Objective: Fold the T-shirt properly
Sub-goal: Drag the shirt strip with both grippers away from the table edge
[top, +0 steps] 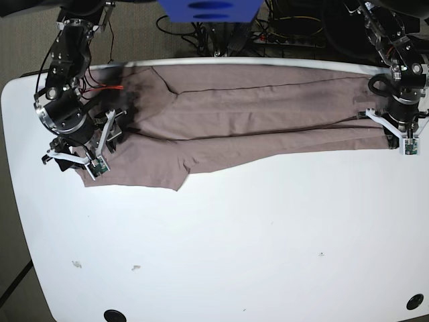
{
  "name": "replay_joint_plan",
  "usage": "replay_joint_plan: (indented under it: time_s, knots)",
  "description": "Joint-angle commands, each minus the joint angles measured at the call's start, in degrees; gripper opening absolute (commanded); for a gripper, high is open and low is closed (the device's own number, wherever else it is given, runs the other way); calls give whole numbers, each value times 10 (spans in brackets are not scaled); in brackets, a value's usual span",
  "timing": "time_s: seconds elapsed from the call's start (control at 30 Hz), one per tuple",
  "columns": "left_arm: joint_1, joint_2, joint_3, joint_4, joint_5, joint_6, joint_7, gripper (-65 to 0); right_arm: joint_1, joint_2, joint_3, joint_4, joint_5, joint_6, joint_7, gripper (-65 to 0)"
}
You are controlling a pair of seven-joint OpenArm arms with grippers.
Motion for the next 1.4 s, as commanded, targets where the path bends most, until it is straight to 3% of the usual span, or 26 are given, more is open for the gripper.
replay_joint_plan:
  time_s: [0.0, 0.27, 0.33, 0.37, 0.5, 0.53, 0.57, 0.87, 1.37]
  knots:
    - [9, -1, 0, 10, -1, 3, -13, -621, -11, 6, 1, 18, 5, -2, 18, -261]
    - [16, 18, -1, 8, 0, 3, -13, -624, -44, 6, 1, 18, 4, -1, 19, -288]
    - [21, 18, 1, 8, -1, 3, -13, -625, -48, 6, 1, 18, 4, -1, 19, -334]
    - [22, 18, 1, 8, -3, 3, -13, -628, -51, 6, 1, 18, 4, -1, 19, -400]
    - [22, 25, 0, 8, -2, 3, -13, -631, -51, 6, 1, 18, 4, -1, 19, -567]
    - [22, 25, -1, 8, -2, 3, -13, -632, -51, 6, 1, 18, 4, -1, 19, -639]
    - [22, 25, -1, 9, -2, 3, -13, -632, -51, 6, 1, 18, 4, -1, 19, -650]
    - [31, 25, -2, 8, -1, 3, -13, -650, -51, 6, 1, 19, 4, -1, 21, -650]
    - [38, 38, -2, -8, 0, 3, -13, -642, -77, 4, -2, -11, 5, -2, 80, -650]
